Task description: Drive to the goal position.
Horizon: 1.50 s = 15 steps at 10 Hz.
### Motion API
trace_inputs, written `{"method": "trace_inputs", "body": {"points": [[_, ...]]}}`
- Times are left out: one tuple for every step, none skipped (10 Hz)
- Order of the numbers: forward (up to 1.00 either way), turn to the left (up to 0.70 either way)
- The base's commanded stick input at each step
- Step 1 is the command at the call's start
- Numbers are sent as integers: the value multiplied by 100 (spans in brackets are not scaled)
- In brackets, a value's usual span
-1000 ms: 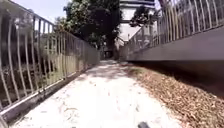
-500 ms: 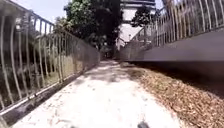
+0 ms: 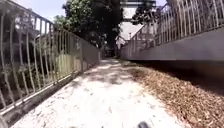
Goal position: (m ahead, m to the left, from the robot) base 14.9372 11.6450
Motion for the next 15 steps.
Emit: {"method": "trace_inputs", "body": {"points": [[50, 0], [50, 0], [50, 0], [50, 0], [50, 0], [50, 0], [50, 0], [50, 0], [50, 0], [50, 0], [50, 0], [50, 0], [50, 0], [50, 0], [50, 0]]}}
